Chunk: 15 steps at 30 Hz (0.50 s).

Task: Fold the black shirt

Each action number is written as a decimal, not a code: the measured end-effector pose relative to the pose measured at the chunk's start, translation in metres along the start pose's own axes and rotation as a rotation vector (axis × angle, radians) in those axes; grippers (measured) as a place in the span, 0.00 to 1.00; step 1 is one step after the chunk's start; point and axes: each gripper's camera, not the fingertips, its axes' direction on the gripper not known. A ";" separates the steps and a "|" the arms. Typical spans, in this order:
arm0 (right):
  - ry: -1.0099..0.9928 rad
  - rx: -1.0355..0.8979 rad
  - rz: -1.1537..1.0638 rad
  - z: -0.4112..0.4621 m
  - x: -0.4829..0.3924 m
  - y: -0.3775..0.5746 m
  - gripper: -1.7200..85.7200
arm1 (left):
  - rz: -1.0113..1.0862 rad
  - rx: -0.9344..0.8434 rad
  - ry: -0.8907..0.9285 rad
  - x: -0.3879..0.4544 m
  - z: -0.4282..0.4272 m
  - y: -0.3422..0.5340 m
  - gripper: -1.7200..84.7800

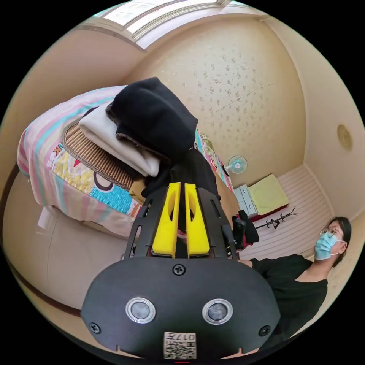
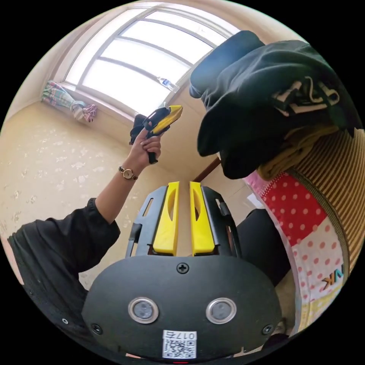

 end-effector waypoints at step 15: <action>0.783 0.333 0.554 -0.440 -0.080 0.272 0.03 | 0.289 -0.300 0.617 0.230 0.268 0.192 0.01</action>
